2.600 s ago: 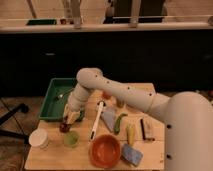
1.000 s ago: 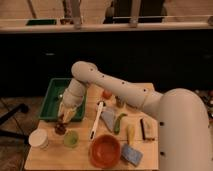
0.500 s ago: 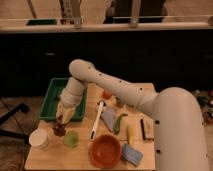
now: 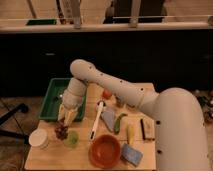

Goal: Place grapes in plastic cup

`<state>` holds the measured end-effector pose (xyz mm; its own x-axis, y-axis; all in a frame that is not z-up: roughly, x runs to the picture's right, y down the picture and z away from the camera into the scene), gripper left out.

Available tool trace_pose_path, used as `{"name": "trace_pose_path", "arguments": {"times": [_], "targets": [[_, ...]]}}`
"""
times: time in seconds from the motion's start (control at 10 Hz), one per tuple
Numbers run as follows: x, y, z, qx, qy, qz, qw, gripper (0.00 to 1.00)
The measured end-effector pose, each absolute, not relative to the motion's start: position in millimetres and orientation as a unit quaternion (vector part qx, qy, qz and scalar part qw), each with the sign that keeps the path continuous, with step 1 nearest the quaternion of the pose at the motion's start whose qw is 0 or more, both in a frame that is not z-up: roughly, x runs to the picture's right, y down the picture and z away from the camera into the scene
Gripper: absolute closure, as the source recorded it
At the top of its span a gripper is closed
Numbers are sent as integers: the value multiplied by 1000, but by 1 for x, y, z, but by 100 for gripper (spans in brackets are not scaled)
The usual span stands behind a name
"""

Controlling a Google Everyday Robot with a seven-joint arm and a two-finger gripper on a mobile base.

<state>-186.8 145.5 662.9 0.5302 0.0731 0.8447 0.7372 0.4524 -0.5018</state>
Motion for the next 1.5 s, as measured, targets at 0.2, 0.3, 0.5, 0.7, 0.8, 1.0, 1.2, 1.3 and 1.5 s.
{"name": "trace_pose_path", "arguments": {"times": [0.2, 0.3, 0.5, 0.7, 0.8, 1.0, 1.2, 1.3, 1.5], "targets": [[-181, 148, 663, -480, -429, -229, 730, 99], [-179, 150, 665, -484, -429, -230, 727, 99], [-177, 153, 669, -490, -429, -235, 721, 99], [-174, 156, 674, -492, -428, -241, 718, 99], [-172, 159, 678, -494, -426, -244, 718, 99], [-171, 163, 682, -492, -423, -256, 717, 99], [-170, 167, 687, -490, -419, -265, 717, 99], [-173, 169, 688, -487, -417, -274, 717, 99], [-172, 172, 692, -478, -413, -282, 722, 99]]}}
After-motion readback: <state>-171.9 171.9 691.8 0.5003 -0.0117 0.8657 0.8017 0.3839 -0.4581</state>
